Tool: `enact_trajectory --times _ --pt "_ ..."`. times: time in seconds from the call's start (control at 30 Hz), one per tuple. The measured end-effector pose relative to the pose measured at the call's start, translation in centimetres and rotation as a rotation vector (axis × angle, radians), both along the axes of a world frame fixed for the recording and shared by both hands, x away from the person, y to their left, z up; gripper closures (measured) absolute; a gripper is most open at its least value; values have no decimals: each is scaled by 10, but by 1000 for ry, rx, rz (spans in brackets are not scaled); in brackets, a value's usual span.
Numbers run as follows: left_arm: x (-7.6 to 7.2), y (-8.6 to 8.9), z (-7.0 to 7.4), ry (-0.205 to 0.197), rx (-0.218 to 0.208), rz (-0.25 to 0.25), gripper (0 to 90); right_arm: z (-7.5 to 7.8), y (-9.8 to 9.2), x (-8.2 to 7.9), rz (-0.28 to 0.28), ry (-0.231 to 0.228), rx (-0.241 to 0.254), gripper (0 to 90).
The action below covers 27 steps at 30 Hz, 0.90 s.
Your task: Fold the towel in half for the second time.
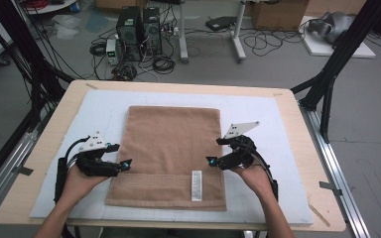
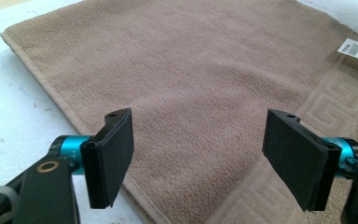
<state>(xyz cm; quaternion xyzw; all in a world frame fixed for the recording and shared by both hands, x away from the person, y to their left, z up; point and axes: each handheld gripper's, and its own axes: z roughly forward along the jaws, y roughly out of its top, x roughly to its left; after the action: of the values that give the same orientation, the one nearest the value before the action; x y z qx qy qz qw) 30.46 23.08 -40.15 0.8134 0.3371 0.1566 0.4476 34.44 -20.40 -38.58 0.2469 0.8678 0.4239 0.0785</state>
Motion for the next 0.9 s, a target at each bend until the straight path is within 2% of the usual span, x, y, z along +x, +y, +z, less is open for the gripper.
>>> enact_trajectory --times 0.1,0.17,0.27,0.37,0.43,0.47,0.53,0.63,0.7,0.77,0.83,0.9 --pt "5 -1 2 -2 -1 20 255 2 -3 5 -12 1 -11 197" --pt "8 -3 5 -1 26 18 259 6 -4 9 -15 3 -9 198" --pt "18 -5 11 -7 33 18 262 14 -6 19 -28 -18 -23 202" --pt "35 -7 22 8 28 27 265 22 -9 36 -54 -13 -35 202" --pt "48 -8 28 21 40 41 267 29 -9 47 -68 -9 -41 203" --pt "54 -8 29 24 29 46 268 31 -8 53 -75 -14 -44 203" --pt "70 -5 30 49 33 76 269 33 -7 64 -93 -4 -47 203" --pt "87 1 24 84 14 129 281 27 -7 79 -132 -8 -47 214" --pt "95 1 18 77 29 167 302 18 -8 88 -159 -1 -54 224" --pt "103 2 13 69 33 199 311 9 -8 97 -184 0 -82 230" --pt "111 0 7 67 47 222 320 -1 -8 104 -212 8 -94 231" --pt "116 -2 2 68 54 223 325 -9 -9 111 -233 16 -104 235"
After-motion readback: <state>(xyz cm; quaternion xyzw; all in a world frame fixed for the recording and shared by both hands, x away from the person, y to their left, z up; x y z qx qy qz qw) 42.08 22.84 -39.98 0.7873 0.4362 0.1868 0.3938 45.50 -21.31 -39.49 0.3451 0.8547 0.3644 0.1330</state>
